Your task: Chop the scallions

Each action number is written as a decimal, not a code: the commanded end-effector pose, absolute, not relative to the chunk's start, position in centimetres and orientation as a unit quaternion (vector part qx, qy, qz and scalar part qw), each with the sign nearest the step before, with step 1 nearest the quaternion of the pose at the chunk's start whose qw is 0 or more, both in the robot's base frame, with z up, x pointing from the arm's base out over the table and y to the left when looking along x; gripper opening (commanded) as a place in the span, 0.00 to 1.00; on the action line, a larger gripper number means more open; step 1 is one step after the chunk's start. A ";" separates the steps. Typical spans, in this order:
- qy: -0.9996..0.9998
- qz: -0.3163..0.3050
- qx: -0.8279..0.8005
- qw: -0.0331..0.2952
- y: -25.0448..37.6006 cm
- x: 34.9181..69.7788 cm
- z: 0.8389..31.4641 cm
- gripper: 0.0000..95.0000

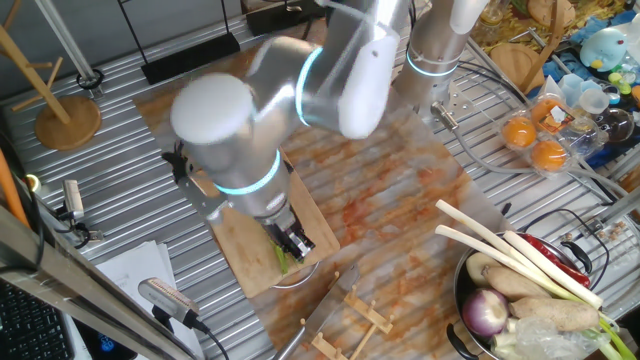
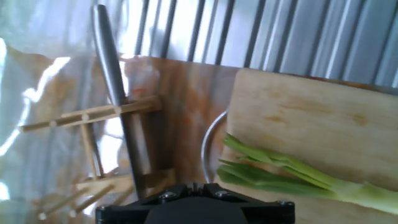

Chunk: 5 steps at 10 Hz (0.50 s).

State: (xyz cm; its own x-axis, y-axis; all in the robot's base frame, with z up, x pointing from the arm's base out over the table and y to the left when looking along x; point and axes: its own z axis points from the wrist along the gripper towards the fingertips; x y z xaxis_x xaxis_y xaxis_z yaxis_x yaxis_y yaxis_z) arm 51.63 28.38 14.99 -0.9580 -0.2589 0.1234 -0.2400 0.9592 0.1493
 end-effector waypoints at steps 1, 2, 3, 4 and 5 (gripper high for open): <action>-0.978 -0.069 0.194 0.047 28.3 51.7 15.0 0.20; -0.978 -0.071 0.192 0.047 28.9 51.6 15.0 0.20; -0.979 -0.073 0.185 0.048 29.9 51.5 15.0 0.20; -0.979 -0.091 0.179 0.045 31.0 51.3 15.1 0.20; -0.978 -0.113 0.169 0.043 31.8 51.2 15.1 0.20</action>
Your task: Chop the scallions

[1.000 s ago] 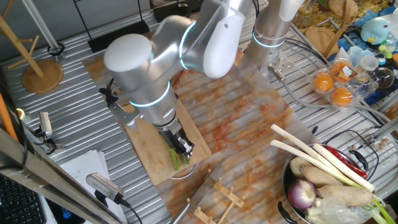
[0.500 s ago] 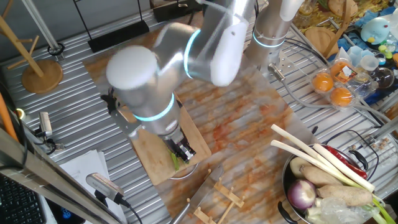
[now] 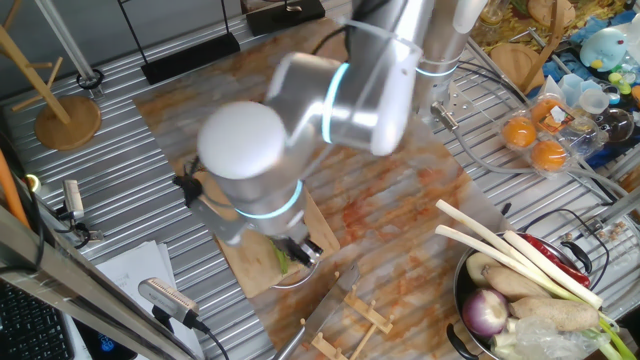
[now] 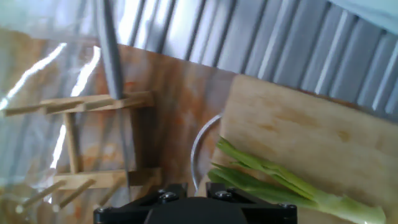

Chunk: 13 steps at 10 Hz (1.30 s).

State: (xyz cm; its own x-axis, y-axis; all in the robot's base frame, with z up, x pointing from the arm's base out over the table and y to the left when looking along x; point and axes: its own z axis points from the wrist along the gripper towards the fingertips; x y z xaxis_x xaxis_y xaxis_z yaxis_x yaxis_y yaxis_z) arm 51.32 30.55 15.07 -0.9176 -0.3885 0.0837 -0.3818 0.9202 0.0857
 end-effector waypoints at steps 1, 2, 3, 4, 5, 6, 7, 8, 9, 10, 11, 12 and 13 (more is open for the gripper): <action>-0.977 -0.125 0.169 0.042 32.7 51.1 15.0 0.20; -0.977 -0.126 0.168 0.042 33.4 51.1 14.7 0.20; -0.978 -0.125 0.161 0.043 34.6 51.1 14.2 0.20; -0.978 -0.126 0.159 0.043 35.1 51.0 14.0 0.20; -0.978 -0.127 0.158 0.043 35.5 51.1 13.7 0.20; -0.977 -0.131 0.165 0.041 35.5 51.3 13.3 0.20; -0.977 -0.135 0.161 0.040 35.6 51.6 13.2 0.20; -0.977 -0.134 0.158 0.042 36.2 51.9 13.2 0.20; -0.979 -0.130 0.153 0.045 37.0 52.1 13.2 0.20; -0.979 -0.126 0.152 0.046 37.3 52.2 12.8 0.20; -0.979 -0.126 0.151 0.046 37.3 52.2 12.5 0.20; -0.979 -0.128 0.154 0.045 37.4 52.4 12.0 0.20; -0.978 -0.128 0.156 0.045 37.4 52.4 11.8 0.20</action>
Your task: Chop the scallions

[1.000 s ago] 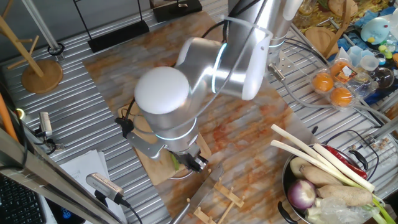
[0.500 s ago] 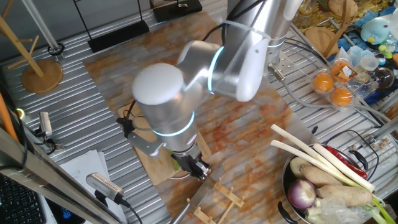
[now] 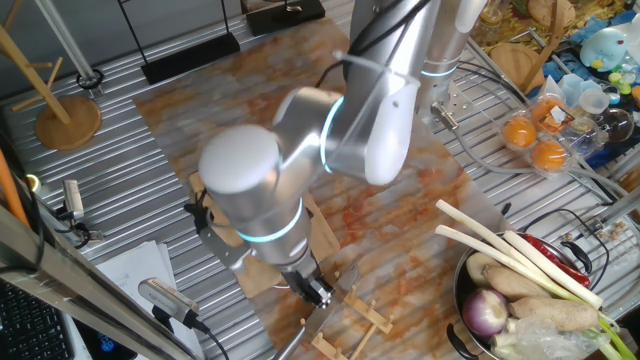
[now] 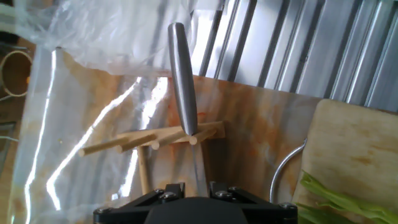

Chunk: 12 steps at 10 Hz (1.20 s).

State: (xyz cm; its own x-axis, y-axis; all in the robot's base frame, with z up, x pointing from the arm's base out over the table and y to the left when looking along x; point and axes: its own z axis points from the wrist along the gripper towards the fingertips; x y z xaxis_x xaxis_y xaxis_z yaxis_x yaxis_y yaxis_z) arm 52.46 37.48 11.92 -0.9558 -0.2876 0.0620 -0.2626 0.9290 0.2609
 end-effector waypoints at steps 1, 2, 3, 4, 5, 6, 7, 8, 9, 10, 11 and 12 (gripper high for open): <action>-0.978 -0.128 0.158 0.046 37.4 52.5 11.6 0.20; -0.978 -0.129 0.159 0.046 37.5 52.5 11.4 0.20; -0.978 -0.130 0.158 0.047 37.7 52.4 11.3 0.20; -0.978 -0.130 0.158 0.048 37.8 52.3 11.2 0.20; -0.978 -0.130 0.158 0.049 37.9 52.3 11.0 0.20; -0.978 -0.131 0.157 0.048 38.0 52.3 10.8 0.20; -0.978 -0.131 0.157 0.048 38.0 52.3 10.8 0.20; -0.978 -0.131 0.158 0.048 38.0 52.3 10.7 0.20; -0.977 -0.131 0.159 0.047 38.0 52.3 10.6 0.20; -0.977 -0.131 0.160 0.047 38.1 52.3 10.4 0.20; -0.977 -0.130 0.160 0.047 38.1 52.3 10.3 0.20; -0.977 -0.131 0.162 0.045 38.2 52.3 10.2 0.20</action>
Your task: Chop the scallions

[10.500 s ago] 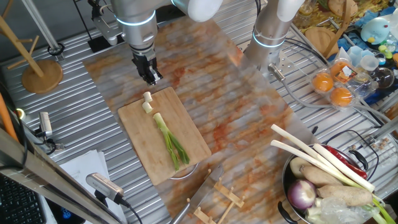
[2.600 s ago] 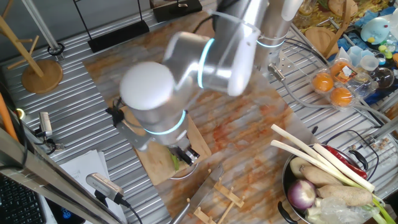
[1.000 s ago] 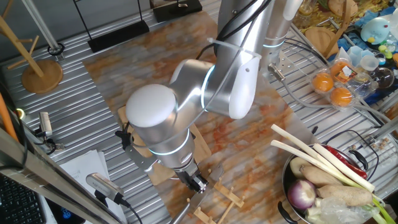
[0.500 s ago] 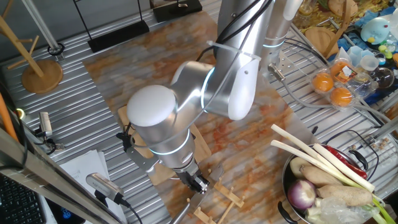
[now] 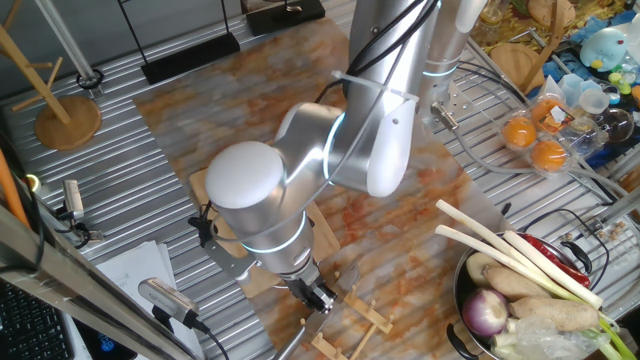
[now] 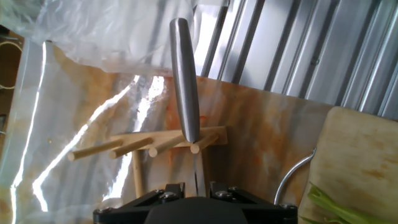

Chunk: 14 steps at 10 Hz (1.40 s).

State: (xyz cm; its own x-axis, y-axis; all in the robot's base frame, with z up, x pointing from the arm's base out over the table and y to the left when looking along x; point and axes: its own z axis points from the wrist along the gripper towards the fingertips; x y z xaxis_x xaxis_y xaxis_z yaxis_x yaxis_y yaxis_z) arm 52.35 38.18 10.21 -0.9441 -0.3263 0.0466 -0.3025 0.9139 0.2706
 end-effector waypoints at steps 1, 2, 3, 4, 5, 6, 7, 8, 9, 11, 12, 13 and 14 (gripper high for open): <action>-0.977 -0.131 0.163 0.044 38.3 52.2 10.1 0.20; -0.977 -0.130 0.163 0.045 38.6 52.1 10.0 0.20; -0.977 -0.130 0.163 0.045 38.7 52.1 9.9 0.20; -0.977 -0.130 0.164 0.045 38.8 52.0 9.9 0.20; -0.977 -0.128 0.163 0.045 38.8 52.0 9.6 0.20; -0.977 -0.128 0.163 0.045 38.8 52.1 9.5 0.20; -0.978 -0.127 0.162 0.044 38.8 52.2 9.0 0.20; -0.978 -0.128 0.162 0.043 38.8 52.2 8.9 0.20; -0.977 -0.129 0.165 0.043 38.8 52.2 8.8 0.20; -0.976 -0.130 0.169 0.044 38.7 52.1 8.7 0.20; -0.976 -0.130 0.172 0.043 38.7 52.1 8.4 0.20; -0.975 -0.130 0.172 0.043 38.7 52.1 8.4 0.20; -0.975 -0.131 0.174 0.042 38.7 52.1 8.1 0.20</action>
State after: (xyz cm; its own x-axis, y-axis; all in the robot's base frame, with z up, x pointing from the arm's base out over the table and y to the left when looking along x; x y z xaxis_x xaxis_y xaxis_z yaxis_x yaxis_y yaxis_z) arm 52.18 38.81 8.00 -0.9357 -0.3510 0.0355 -0.3291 0.9047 0.2707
